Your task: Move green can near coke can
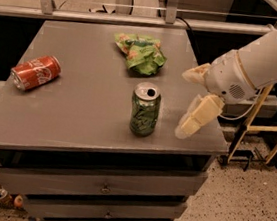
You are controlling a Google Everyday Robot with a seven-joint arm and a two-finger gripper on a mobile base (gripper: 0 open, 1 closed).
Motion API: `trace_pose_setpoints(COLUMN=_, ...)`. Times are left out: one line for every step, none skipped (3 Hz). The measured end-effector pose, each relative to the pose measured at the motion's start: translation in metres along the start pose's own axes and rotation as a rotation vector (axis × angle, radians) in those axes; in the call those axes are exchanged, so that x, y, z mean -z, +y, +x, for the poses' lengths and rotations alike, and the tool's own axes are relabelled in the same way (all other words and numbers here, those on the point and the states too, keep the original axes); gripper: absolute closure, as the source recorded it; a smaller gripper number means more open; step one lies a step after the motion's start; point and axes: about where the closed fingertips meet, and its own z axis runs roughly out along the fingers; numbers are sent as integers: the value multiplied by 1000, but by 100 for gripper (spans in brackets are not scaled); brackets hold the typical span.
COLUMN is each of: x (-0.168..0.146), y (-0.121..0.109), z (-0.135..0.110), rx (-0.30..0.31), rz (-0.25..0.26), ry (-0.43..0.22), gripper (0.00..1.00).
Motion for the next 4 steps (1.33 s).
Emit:
trace_pose_setpoints(x=-15, y=-6, z=-18, rx=13, rz=-30, ry=-107, gripper=0)
trace_pose_setpoints(x=-21, y=-4, z=-39, rx=44, rz=-64, ry=-195, gripper=0)
trace_pose_setpoints(x=-25, y=1, z=-54, rx=66, rz=-94, ry=-244, gripper=0)
trace_pose_setpoints(x=-36, y=9, z=-62, rx=74, rz=-138, ry=-246, gripper=0)
